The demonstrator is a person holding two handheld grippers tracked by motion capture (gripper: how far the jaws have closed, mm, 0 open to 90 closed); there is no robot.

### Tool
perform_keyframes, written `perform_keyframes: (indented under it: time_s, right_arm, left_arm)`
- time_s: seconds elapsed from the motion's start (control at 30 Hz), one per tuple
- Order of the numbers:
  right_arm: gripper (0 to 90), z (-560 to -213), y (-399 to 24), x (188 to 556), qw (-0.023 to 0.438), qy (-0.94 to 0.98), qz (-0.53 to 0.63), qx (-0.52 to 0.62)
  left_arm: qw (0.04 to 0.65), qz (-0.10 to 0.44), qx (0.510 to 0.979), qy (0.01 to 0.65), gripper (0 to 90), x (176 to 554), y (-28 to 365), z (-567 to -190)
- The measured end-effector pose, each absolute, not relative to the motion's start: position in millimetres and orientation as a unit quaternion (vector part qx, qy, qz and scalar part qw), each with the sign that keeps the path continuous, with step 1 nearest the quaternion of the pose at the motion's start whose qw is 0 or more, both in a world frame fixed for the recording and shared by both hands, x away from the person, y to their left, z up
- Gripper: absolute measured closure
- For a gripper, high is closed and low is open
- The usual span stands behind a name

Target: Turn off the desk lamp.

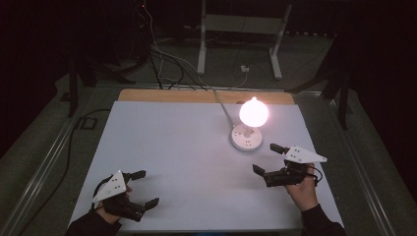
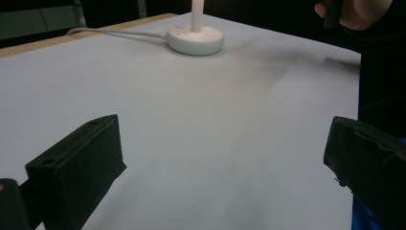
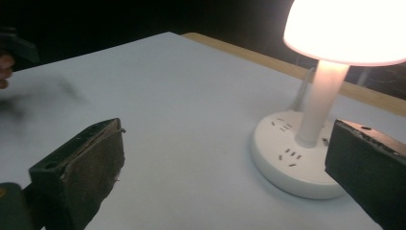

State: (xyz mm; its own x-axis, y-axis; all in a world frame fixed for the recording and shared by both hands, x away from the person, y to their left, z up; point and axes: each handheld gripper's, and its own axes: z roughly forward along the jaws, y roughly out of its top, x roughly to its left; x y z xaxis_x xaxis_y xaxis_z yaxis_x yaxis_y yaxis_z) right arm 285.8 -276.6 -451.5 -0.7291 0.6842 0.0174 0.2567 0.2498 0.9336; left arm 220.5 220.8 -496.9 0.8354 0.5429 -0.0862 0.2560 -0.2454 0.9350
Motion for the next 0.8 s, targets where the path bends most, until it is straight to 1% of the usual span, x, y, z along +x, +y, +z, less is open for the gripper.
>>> perform_keyframes:
  time_s: [0.13,0.17,0.23,0.33,0.53,0.7,0.77,0.8]
  right_arm:
    - [0.0,-452,-279,292,0.208,0.764,0.524,0.314]
    - [0.0,-452,-282,296,0.217,0.761,0.522,0.32]
    - [0.0,-452,-283,298,0.217,0.761,0.52,0.322]
    - [0.0,-453,-288,307,0.228,0.758,0.514,0.331]
    - [0.0,-456,-293,321,0.233,0.746,0.512,0.357]
    - [0.0,-461,-292,332,0.227,0.743,0.506,0.375]
    - [0.6,-463,-292,334,0.241,0.739,0.507,0.373]
    - [1.3,-464,-292,336,0.24,0.741,0.503,0.376]
  left_arm:
    - [0.559,0.129,0.778,0.257,0.5,220,221,-497]
    - [0.56,0.128,0.777,0.257,0.5,220,221,-497]
    - [0.56,0.128,0.776,0.259,0.5,220,221,-497]
    - [0.559,0.128,0.778,0.258,0.5,220,221,-497]
    - [0.558,0.129,0.778,0.259,0.5,221,221,-497]
    - [0.556,0.128,0.779,0.259,0.5,221,221,-497]
    - [0.557,0.128,0.778,0.26,0.5,221,221,-497]
    - [0.558,0.128,0.778,0.26,0.5,221,221,-497]
